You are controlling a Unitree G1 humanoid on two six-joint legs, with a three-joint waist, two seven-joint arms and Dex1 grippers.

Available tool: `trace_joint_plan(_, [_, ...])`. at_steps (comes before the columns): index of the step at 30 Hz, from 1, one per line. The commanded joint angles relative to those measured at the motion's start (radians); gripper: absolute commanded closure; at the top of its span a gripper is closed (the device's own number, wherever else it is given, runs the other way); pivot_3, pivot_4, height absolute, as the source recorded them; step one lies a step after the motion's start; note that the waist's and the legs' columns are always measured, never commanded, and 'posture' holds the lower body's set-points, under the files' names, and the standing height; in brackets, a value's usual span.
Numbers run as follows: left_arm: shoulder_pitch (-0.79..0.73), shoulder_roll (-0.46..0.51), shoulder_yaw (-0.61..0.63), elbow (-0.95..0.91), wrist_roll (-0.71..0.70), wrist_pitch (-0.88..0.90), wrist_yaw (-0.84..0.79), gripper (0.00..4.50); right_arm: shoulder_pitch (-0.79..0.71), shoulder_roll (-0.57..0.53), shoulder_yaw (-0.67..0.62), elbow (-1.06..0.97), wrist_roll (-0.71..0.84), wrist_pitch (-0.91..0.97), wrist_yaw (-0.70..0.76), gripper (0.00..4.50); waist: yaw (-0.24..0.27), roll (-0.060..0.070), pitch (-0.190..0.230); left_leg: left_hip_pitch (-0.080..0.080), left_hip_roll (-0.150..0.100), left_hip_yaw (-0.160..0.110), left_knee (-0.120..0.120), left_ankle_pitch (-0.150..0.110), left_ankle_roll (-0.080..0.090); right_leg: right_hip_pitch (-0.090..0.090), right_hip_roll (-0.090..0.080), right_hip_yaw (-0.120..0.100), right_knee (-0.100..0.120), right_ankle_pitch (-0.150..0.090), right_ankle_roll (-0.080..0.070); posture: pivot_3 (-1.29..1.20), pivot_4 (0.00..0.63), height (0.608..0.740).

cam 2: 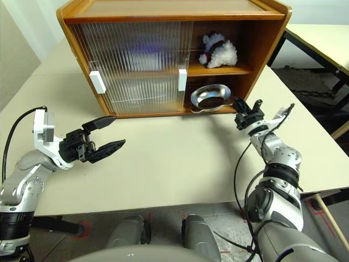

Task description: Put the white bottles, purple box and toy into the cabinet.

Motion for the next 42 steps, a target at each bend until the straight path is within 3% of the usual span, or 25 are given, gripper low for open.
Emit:
trace_joint_plan(1, [-0.002, 0.003, -0.011, -0.015, 0.007, 0.003, 0.002, 0.0, -0.046, 0.015, 0.008, 0.051, -0.024, -0.084, -0.033, 4.49, 0.001, 0.0, 0.0, 0.0, 0.0, 0.0, 0.0, 0.0, 0.0, 0.0, 0.0, 0.0, 0.0, 0.0, 0.0, 0.19, 0.004, 0.74])
trace_joint_plan(12, [0.003, -0.001, -0.014, -0.025, 0.008, -0.001, 0.013, 0.0, -0.223, 0.036, -0.016, 0.305, -0.073, -0.386, -0.105, 4.49, 0.002, 0.001, 0.0, 0.0, 0.0, 0.0, -0.001, 0.0, -0.001, -0.001, 0.0, -0.001, 0.001, 0.001, -0.002, 0.21, 0.0, 0.74])
trace_joint_plan(23, [0.02, 0.001, -0.011, -0.045, 0.008, -0.002, 0.022, 0.0, -0.298, 0.032, 0.002, 0.453, -0.111, -0.481, -0.096, 4.49, 0.005, 0.001, 0.0, 0.0, 0.0, -0.001, -0.003, -0.001, -0.001, -0.001, -0.001, -0.001, 0.001, 0.001, -0.002, 0.23, 0.0, 0.74])
trace_joint_plan(36, [0.022, -0.008, -0.014, -0.045, 0.008, -0.006, 0.025, 0.0, -0.202, -0.009, 0.061, 0.34, -0.198, -0.517, -0.016, 0.03, 0.009, 0.001, 0.0, 0.0, 0.0, -0.001, -0.003, -0.001, -0.002, -0.001, -0.001, -0.002, 0.0, 0.001, -0.002, 0.22, 0.0, 0.74])
trace_joint_plan(42, [0.029, -0.019, -0.004, -0.046, 0.003, -0.01, 0.03, 0.0, 0.005, -0.016, 0.195, 0.005, -0.273, -0.445, 0.044, 0.03, 0.013, 0.003, -0.001, -0.002, 0.0, -0.003, -0.003, -0.001, -0.002, -0.001, -0.002, -0.003, 0.0, 0.001, -0.002, 0.22, 0.003, 0.74])
